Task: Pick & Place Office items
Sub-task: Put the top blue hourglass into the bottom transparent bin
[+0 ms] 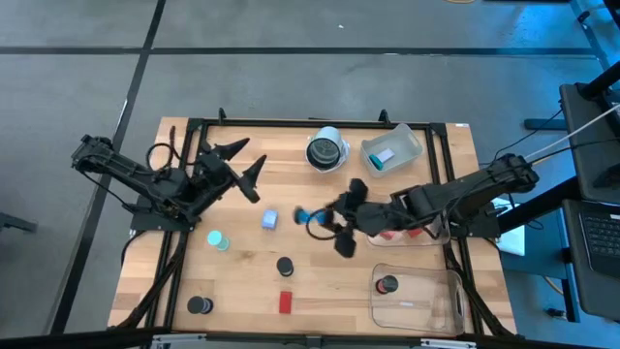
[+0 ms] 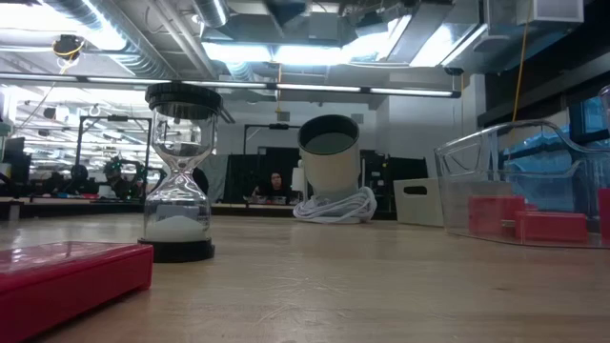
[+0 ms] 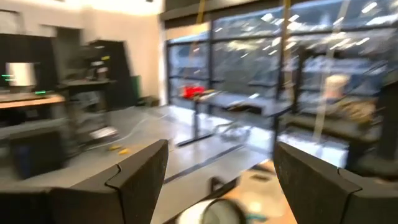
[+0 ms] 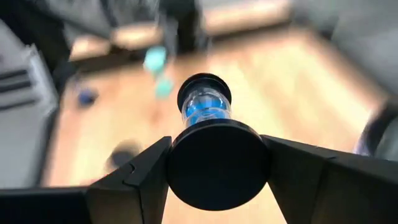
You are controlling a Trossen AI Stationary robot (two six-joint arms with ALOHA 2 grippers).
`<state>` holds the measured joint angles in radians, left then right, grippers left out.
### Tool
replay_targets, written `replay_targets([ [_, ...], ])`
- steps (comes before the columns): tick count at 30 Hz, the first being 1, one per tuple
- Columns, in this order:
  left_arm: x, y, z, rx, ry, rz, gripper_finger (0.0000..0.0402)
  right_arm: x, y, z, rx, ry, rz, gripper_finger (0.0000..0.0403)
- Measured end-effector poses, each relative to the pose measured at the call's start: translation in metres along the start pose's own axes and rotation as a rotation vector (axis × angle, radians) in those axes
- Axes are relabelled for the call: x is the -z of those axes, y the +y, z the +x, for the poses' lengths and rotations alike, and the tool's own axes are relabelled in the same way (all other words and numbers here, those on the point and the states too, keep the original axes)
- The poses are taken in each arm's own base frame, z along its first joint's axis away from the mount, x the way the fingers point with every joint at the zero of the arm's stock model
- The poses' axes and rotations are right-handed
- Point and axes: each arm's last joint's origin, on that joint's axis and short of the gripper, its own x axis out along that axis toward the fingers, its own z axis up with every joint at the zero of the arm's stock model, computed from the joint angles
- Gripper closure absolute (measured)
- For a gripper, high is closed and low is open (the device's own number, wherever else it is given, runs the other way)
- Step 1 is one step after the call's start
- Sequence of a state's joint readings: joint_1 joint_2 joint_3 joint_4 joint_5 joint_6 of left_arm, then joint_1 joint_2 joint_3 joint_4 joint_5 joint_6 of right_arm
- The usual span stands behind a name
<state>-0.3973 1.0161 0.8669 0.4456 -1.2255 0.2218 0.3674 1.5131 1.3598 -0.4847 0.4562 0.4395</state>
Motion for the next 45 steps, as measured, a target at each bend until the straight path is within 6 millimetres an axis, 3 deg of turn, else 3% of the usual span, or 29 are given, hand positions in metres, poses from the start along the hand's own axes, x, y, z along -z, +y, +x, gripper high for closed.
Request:
replay_targets([
  [9,0.024,0.002,-0.001,-0.108,0.099,0.068,0.0115,0.007,0.007,-0.066,0.071,0.512,0.427,0.0188],
  [15,0.035,0.003,-0.003,-0.11,0.133,0.073,0.0117,0.04,0.032,-0.102,0.164,0.762,0.615,0.0188],
  [24,0.049,0.007,-0.005,-0.12,0.178,0.08,0.0118,0.085,0.065,-0.141,0.426,0.915,0.854,0.0187],
  [30,0.056,0.011,-0.007,-0.131,0.202,0.061,0.0118,0.108,0.085,-0.139,0.546,0.989,0.875,0.0188],
  [45,0.069,0.012,-0.011,0.017,0.359,-0.021,0.0119,0.153,0.116,-0.088,0.684,0.998,0.689,0.0184],
])
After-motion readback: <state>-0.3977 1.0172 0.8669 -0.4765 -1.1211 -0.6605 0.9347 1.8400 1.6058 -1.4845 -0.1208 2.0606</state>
